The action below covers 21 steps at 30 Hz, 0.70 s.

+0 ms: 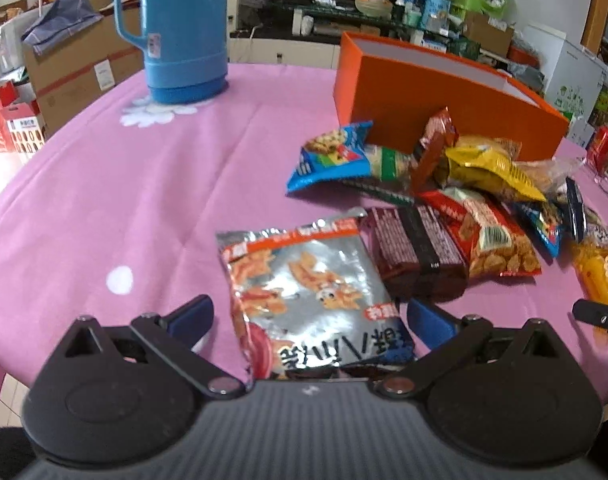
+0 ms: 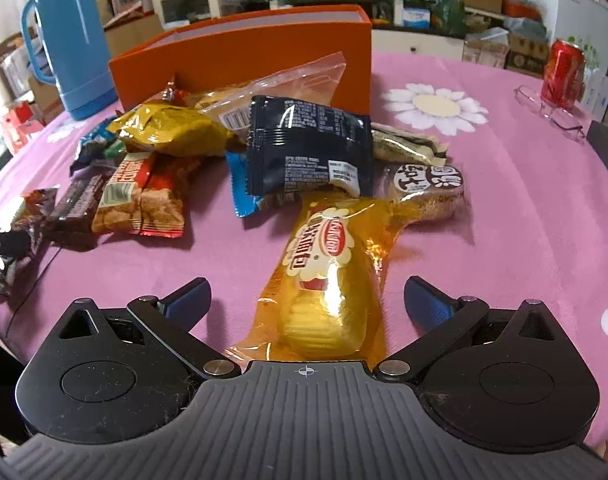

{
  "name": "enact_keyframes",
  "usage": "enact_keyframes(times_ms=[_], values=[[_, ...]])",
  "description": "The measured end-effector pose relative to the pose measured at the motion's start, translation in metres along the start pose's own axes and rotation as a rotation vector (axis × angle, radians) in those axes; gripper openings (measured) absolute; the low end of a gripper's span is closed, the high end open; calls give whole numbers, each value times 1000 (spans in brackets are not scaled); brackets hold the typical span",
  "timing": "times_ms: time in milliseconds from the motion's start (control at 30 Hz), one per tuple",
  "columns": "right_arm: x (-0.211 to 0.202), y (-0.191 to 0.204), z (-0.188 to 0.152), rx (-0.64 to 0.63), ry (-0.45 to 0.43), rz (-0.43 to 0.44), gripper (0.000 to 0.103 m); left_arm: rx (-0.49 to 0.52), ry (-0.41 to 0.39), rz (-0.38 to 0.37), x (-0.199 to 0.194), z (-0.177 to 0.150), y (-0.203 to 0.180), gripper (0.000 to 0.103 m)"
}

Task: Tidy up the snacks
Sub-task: 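Grasp the silver shrimp-chip bag with the left gripper while the right grasps the yellow cake packet, then lift both packets into the orange box and open both grippers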

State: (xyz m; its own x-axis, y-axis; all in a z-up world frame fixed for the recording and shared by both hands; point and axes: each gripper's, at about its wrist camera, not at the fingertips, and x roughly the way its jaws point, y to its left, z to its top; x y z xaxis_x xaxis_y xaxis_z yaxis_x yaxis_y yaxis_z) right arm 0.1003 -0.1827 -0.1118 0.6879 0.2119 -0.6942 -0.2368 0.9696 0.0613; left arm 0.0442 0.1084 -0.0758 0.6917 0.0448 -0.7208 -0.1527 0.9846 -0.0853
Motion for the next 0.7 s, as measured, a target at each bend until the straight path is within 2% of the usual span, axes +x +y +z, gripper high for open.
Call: enact_keyframes(times_ms=[67,133,167,200,233,267,367,500,600,700], values=[[0,-2,0,2,-3,0,83,10,5,32,3,-1,-2,101],[1,-3,0,6,-11,0,81,11,22,33,7,-2,-1,86],[1,-2,-1,0,-17,-6,78,26,13,51,6,-2,-3,72],[0,-2,-1,-13,-23,-20,61,38,6,58,4,-2,-3,65],[-3,-1,-2,-37,-33,-36,32,31,7,49,2,-2,-2,64],[-7,-1,-2,-47,-42,-32,19,14,7,39,-1,-2,1,62],[-17,-9,-3,12,-37,36,14,-47,11,2,-12,0,13,61],[-41,-13,-4,85,-73,107,13,-82,-42,-36,-38,12,20,61],[-60,-12,7,125,-117,180,13,-79,-105,-66,-53,35,16,61],[-79,-9,33,118,-206,221,13,-76,-153,-118,-52,71,5,61]])
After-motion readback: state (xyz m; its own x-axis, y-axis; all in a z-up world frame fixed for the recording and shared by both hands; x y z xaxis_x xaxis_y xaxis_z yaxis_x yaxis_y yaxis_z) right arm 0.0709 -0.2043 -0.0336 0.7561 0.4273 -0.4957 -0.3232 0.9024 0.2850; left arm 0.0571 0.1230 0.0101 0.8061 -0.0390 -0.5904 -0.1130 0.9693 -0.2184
